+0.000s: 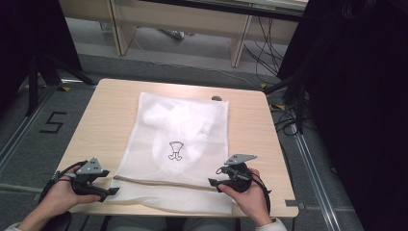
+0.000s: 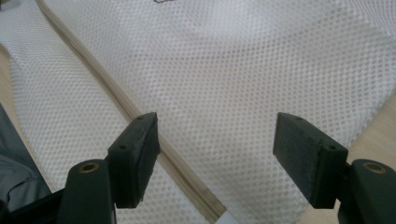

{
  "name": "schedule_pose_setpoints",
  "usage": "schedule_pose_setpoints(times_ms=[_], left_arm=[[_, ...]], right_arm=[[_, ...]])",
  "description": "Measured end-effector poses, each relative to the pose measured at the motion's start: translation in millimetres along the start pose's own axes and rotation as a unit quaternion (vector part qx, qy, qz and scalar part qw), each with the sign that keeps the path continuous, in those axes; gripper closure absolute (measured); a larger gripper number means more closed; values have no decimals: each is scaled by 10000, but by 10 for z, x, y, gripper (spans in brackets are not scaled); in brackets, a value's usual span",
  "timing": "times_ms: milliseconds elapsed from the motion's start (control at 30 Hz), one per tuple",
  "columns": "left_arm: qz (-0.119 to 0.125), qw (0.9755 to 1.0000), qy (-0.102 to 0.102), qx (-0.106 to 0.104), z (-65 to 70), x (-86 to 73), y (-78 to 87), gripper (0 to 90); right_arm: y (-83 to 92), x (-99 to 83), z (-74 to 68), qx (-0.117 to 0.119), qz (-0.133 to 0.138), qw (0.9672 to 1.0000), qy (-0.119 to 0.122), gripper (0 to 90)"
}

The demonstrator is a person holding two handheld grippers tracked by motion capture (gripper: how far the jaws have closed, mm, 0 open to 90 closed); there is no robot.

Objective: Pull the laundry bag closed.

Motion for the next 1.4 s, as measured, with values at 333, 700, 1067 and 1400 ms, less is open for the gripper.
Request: schedule_pose_setpoints(times_ms=[333,700,1067,1400], left_arm=[[-100,9999,-97,-9,-19,-18,-4,221],[-149,9998,-48,-93,-10,-30,-7,224],[-119,9998,74,-114,-5,-30,-12,222],[-109,9999,76,-96,-11,-29,-16,224]], right_arm=[[-135,157,-171,260,146,9975,636,462],[-399,351,-388,493,159,9940,963,511],[-692,549,-603,790,28,9878,1341,531],[-849,688,-705,884,-63,9851,1477,553]])
Point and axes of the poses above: each handheld gripper's, and its own axes: y roughly backward along the jaws, x roughly out of its top, z roughly to its right, the point moved 2 cm from there along -y, roughly forward along the jaws, and after that the axes turned 12 degrees about x, right-handed, at the moved point
